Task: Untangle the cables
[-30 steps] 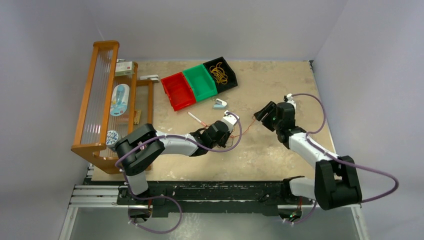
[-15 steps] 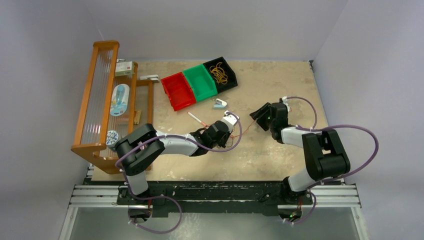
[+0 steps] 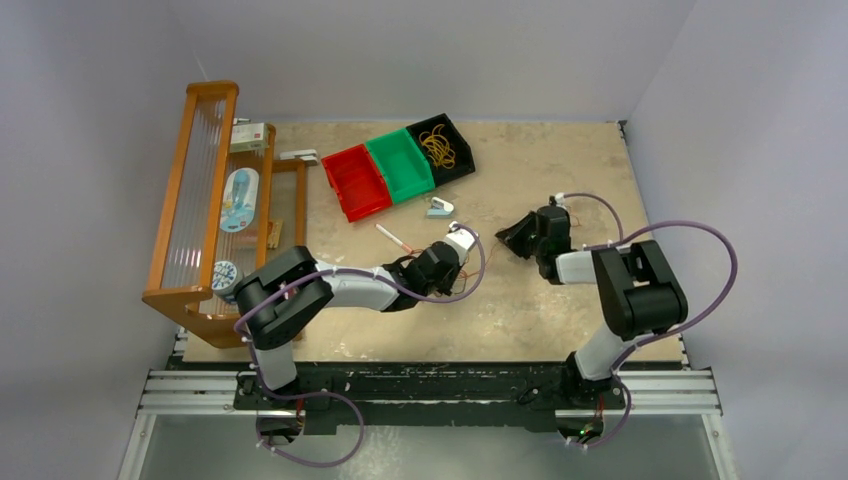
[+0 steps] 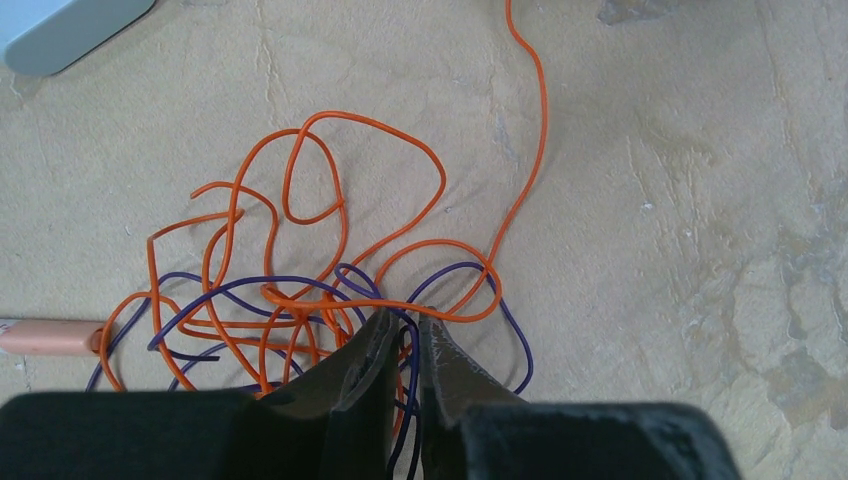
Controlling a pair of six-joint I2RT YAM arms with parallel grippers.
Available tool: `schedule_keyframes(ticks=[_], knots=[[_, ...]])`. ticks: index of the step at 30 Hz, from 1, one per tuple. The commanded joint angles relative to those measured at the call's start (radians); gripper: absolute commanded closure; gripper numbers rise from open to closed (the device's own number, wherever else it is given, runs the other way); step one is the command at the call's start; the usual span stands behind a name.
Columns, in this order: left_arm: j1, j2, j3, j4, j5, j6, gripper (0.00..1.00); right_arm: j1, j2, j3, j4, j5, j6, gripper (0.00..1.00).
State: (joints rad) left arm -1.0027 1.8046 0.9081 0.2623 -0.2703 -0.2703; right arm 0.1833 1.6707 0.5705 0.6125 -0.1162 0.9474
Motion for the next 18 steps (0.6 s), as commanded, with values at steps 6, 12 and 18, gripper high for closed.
schedule_keyframes(ticks=[6,12,18], knots=[[-0.001,0.051,0.026,-0.003,-0.059,-0.001,0.77,0.004,-0.356,0.087,-0.087,0.055,-0.185,1.00],[-0.002,0.084,0.022,-0.007,-0.064,-0.003,0.77,0.002,-0.596,0.263,-0.311,0.201,-0.315,1.00],[-0.001,0.085,0.024,-0.007,-0.070,-0.001,0.77,0.002,-0.700,0.443,-0.437,0.279,-0.405,1.00]])
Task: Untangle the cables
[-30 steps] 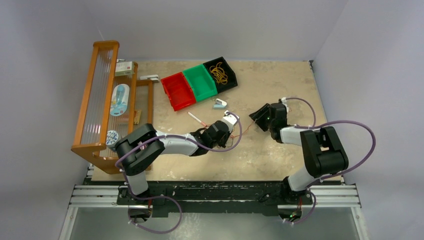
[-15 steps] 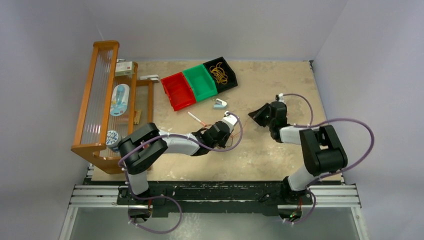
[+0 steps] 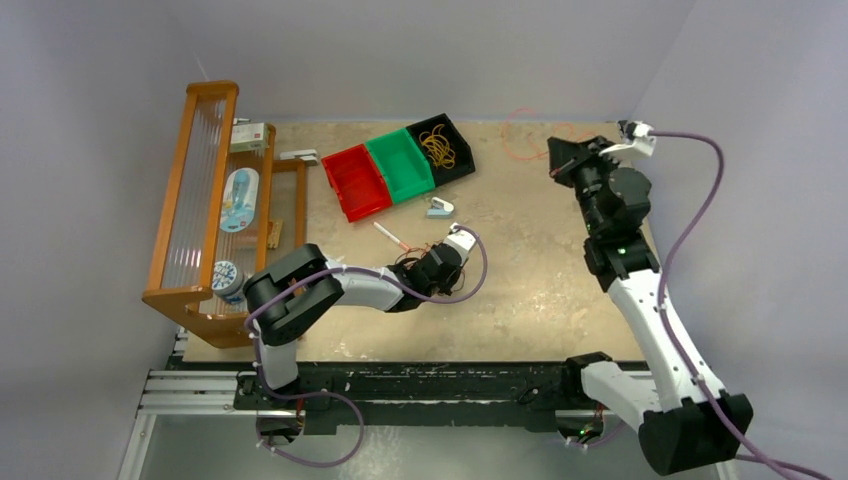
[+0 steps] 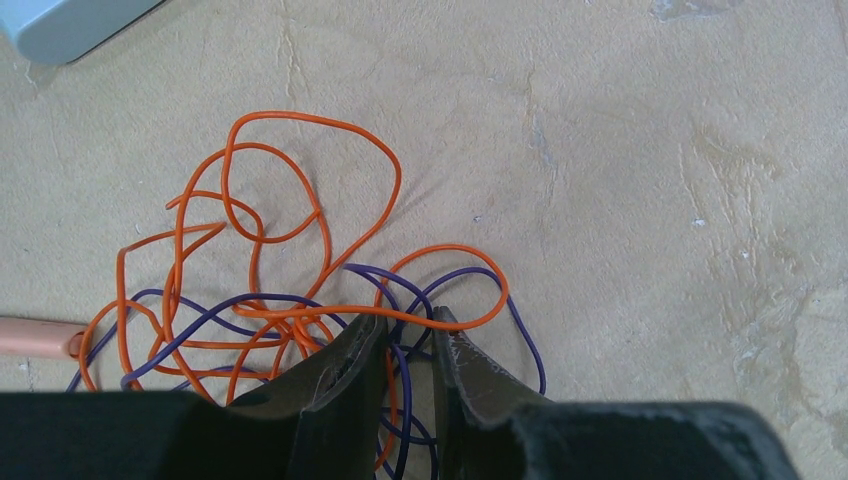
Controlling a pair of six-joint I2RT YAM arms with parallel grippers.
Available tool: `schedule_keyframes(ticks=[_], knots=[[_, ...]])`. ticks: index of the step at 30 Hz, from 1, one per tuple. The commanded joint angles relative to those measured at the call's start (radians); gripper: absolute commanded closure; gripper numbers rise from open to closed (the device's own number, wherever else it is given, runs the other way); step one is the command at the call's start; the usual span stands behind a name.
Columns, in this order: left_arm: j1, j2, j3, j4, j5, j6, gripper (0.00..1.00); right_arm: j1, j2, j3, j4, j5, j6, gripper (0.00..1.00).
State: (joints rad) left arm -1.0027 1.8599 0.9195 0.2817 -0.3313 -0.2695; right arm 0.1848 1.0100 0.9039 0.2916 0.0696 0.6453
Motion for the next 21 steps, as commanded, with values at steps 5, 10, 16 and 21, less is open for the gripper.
schedule_keyframes(ticks=[5,10,16,21], knots=[[-0.002,0.022,0.010,-0.028,-0.008,-0.004,0.77,0.001,-0.053,0.230,-0.183,0.103,-0.159,1.00],[-0.002,-0.021,0.003,-0.033,0.007,-0.016,0.79,0.001,-0.030,0.289,-0.242,0.043,-0.223,1.00],[-0.001,-0.186,-0.012,-0.058,0.025,-0.063,0.76,0.002,0.053,0.305,-0.250,-0.103,-0.395,1.00],[0.001,-0.344,-0.026,-0.098,-0.014,-0.098,0.65,0.002,0.146,0.314,-0.233,-0.203,-0.449,1.00]])
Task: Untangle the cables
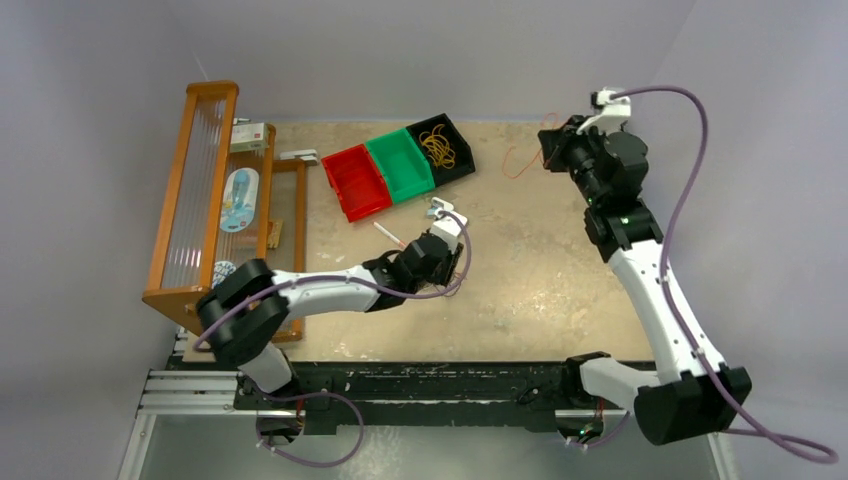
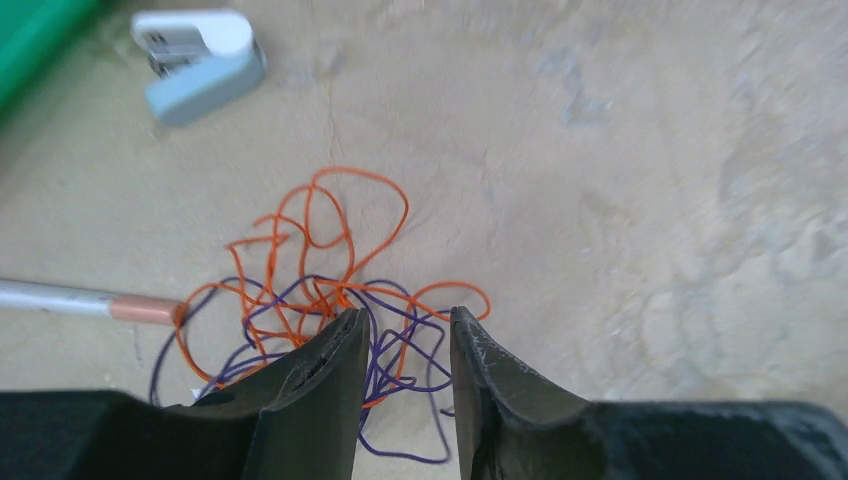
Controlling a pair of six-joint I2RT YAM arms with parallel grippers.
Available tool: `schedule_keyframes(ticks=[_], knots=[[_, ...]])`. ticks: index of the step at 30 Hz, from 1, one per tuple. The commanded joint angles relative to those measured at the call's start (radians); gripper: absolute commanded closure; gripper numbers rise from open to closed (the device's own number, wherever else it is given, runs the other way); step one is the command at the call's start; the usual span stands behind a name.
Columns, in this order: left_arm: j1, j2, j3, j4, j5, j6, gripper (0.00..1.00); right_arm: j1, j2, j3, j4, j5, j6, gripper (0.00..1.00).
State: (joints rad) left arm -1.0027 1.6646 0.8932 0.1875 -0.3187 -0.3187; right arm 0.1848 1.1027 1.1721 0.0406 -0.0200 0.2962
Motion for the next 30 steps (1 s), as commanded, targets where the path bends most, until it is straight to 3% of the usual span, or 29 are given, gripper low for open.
schedule_keyframes(ticks=[1,7,15,30], knots=[[0.001,-0.178,-0.003,-0.016,-0.039,-0.055,0.63,0.002,0.077,0.058,0.018,-0.141,-0.103,1.00],[0.026,-0.345,-0.035,-0.088,-0.155,-0.123,0.50,0.010,0.246,0.158,0.030,-0.318,-0.115,1.00],[0.253,-0.477,-0.033,-0.235,-0.162,-0.271,0.50,0.065,0.492,0.363,0.024,-0.417,-0.135,1.00],[0.379,-0.667,-0.027,-0.516,-0.522,-0.320,0.46,0.256,0.998,0.946,-0.137,-0.569,-0.194,1.00]])
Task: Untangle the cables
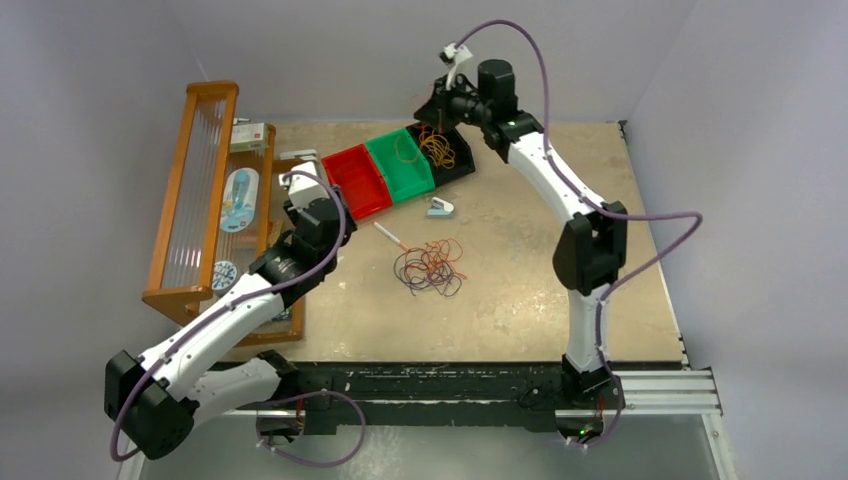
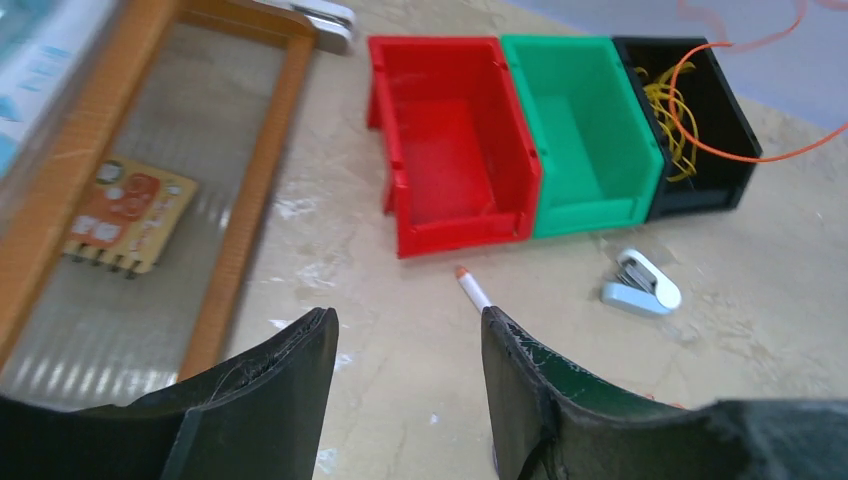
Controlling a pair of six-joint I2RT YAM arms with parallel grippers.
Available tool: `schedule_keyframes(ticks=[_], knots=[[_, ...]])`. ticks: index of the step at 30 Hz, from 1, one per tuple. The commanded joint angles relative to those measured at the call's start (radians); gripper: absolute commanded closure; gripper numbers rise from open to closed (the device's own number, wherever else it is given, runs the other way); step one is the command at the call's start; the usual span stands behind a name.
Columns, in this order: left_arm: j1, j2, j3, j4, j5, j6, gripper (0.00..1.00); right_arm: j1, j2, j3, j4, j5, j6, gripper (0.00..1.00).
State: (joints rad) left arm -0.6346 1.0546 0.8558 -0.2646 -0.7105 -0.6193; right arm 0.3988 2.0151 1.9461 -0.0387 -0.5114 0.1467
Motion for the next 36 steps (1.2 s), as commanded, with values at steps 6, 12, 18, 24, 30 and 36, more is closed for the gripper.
schedule_keyframes(ticks=[6,12,18,24,30,36], knots=[[0.012,-0.109,0.014,-0.116,-0.194,-0.019,0.45,0.082,0.246,0.365,-0.114,-0.121,-0.049,1.00],[0.013,-0.121,0.020,-0.143,-0.215,-0.016,0.45,0.083,0.289,0.330,-0.074,-0.111,-0.009,1.00],[0.013,-0.120,0.024,-0.147,-0.219,-0.010,0.45,0.082,0.342,0.340,-0.094,-0.083,-0.015,1.00],[0.012,-0.117,0.025,-0.153,-0.217,-0.011,0.45,0.082,0.343,0.319,-0.106,0.012,-0.027,1.00],[0.013,-0.111,0.027,-0.151,-0.211,-0.013,0.45,0.082,0.379,0.361,-0.158,0.112,-0.063,1.00],[0.012,-0.103,0.031,-0.151,-0.204,-0.007,0.45,0.081,0.416,0.419,-0.185,0.212,-0.124,1.00]])
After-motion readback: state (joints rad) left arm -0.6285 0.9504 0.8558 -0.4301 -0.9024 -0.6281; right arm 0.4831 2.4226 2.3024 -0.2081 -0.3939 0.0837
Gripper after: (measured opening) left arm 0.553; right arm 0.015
